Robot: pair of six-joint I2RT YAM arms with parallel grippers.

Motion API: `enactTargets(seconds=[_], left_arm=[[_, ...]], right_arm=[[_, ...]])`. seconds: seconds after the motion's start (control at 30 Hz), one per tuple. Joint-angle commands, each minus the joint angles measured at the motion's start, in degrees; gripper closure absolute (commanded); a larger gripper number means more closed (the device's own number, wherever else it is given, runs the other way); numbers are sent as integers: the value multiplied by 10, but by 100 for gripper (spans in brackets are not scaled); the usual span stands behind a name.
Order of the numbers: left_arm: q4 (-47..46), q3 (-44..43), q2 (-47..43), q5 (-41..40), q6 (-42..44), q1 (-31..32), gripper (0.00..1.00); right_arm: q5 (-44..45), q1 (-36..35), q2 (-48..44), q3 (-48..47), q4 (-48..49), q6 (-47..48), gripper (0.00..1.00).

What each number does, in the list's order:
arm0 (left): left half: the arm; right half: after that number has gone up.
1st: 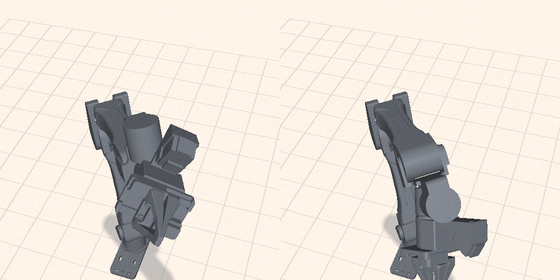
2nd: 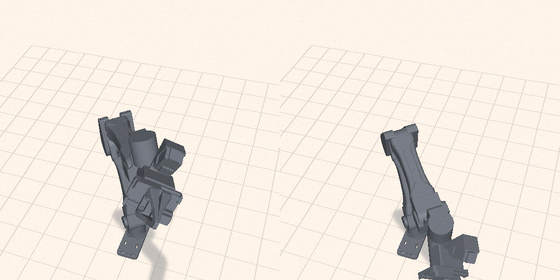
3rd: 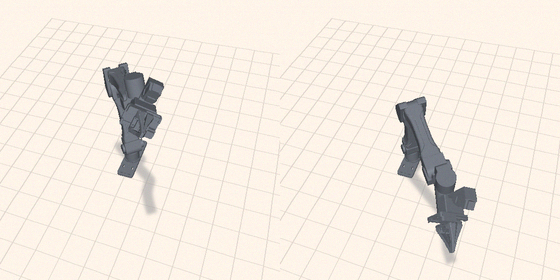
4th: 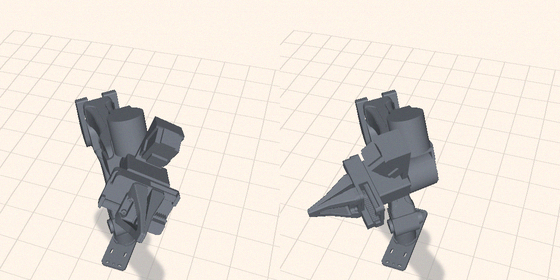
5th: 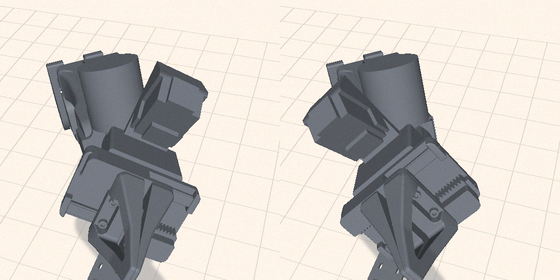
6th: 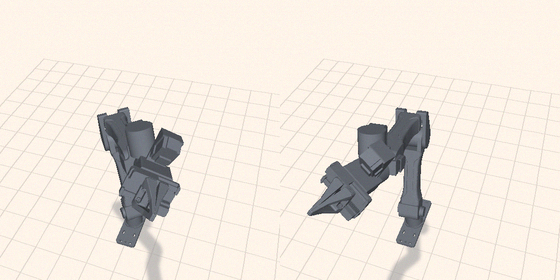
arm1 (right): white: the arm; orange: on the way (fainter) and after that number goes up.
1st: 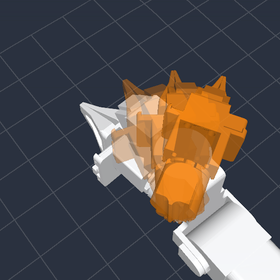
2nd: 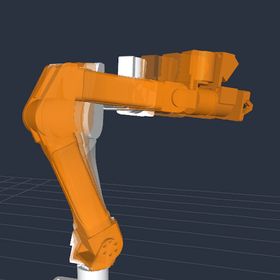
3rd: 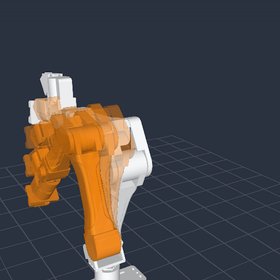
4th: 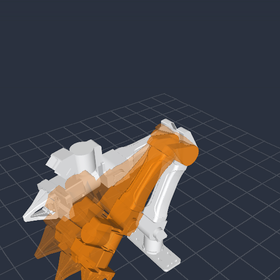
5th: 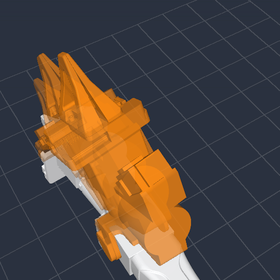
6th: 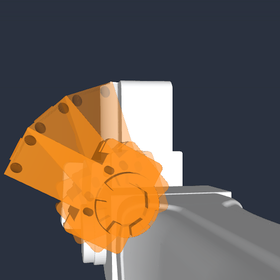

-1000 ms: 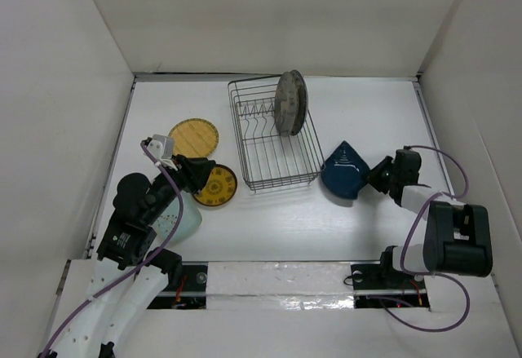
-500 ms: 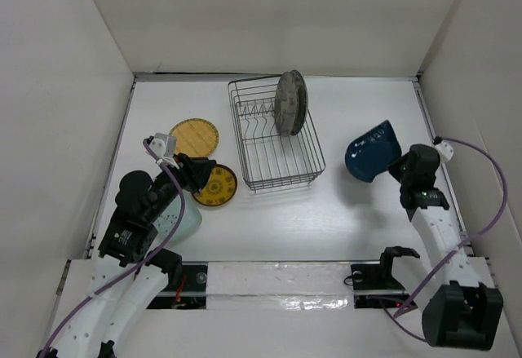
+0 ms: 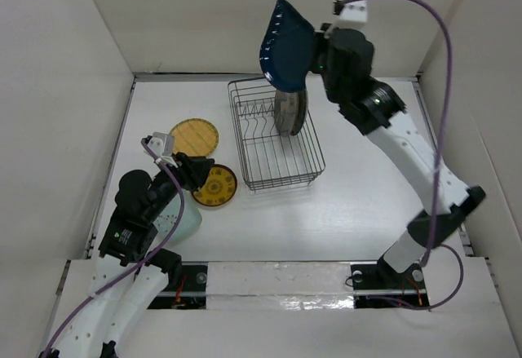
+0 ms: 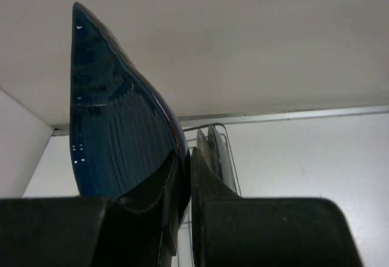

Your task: Load the plates into the dish rack

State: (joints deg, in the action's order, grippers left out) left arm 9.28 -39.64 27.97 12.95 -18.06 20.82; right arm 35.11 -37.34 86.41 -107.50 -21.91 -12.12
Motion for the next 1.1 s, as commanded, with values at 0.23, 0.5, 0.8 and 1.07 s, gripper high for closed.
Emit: enactTargets(seconds=[0.23,0.5,0.8,1.07], left_arm=[[-22,-17,2,-5,2,-4,73],[-21,-18,5,-5,2,-4,73],[-21,-18,9,-5,3,-4,73],[-21,-18,12,-2,3,-4,73]], right_arm=[[233,-48,347,-460,-170,198,100],[269,-54,398,-407,-104,249,100],[273,-54,434,-355,-106,234,100],[281,-64,483,-351,-96,257,100]])
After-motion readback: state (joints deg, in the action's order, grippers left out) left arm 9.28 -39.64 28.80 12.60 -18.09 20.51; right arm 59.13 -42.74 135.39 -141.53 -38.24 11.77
